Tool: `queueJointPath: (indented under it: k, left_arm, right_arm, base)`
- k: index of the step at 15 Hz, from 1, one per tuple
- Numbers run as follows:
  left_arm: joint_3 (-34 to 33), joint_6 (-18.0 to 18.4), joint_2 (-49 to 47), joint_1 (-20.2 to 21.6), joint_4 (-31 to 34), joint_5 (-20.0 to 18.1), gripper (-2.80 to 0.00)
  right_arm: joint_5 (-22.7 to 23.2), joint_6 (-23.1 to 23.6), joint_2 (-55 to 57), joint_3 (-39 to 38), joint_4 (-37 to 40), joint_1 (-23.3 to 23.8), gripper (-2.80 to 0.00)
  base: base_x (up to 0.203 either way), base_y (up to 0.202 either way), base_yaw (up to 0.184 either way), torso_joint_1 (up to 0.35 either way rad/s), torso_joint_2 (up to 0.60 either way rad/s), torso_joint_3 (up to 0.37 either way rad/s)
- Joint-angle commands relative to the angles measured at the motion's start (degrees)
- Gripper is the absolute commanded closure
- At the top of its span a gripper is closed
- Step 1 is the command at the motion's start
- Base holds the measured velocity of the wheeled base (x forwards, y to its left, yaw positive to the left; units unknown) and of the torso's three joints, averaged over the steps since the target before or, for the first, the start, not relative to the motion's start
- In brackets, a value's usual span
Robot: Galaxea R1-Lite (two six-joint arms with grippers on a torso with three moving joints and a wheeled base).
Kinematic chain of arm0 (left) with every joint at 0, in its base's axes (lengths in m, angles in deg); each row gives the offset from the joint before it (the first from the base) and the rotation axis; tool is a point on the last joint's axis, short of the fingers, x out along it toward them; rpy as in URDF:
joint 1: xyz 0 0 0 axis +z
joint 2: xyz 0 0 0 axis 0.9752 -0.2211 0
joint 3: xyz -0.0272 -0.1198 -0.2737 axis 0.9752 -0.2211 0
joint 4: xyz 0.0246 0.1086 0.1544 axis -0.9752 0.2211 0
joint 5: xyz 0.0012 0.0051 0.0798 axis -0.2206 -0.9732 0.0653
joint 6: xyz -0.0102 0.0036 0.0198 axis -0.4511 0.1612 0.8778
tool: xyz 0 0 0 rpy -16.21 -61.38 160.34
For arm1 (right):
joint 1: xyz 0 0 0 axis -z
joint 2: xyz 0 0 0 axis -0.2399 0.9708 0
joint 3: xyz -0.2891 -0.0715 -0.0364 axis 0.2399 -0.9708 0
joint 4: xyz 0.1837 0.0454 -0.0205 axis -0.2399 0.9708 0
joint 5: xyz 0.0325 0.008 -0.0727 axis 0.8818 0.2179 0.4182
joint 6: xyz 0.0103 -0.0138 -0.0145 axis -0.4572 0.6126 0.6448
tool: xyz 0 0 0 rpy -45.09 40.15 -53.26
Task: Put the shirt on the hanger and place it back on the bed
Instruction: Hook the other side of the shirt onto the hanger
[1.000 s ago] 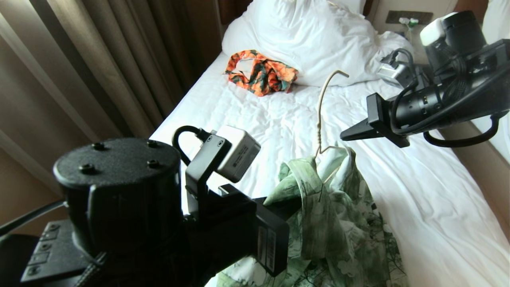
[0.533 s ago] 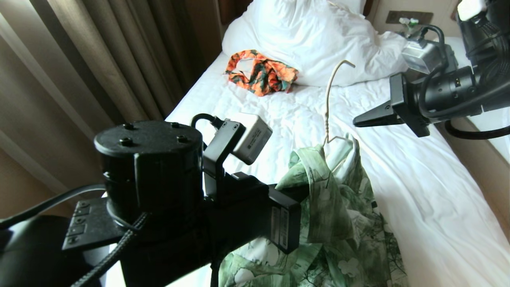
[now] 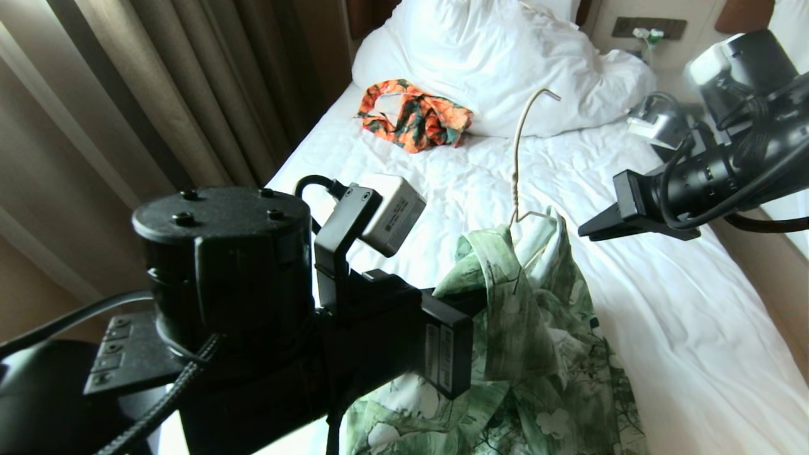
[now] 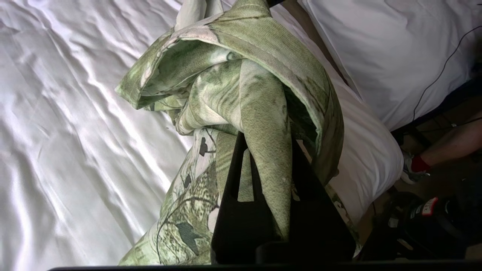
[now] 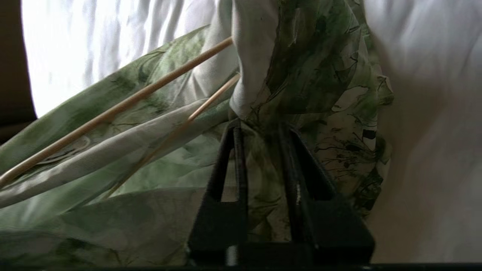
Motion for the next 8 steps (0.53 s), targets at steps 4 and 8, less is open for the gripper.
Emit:
queueJointPath:
  k: [4,8]
  left_arm:
    - [-0.6,-0.2,0.7,0.0,-0.2,0.1,0.00]
    - [-1.2,-0.2,0.8,0.0,-0.2,0.0,0.00]
  right_arm:
    - [-6.7,1.3,4.2,0.5,-0.3,-4.4,-2.80]
    - [-9.0,1.3,4.5,1.1,-1.7,-5.8,-2.80]
  base:
    - [0.000,0.000,0.000,0.000,0.00,0.000]
    - [0.000,0.000,0.000,0.000,0.00,0.000]
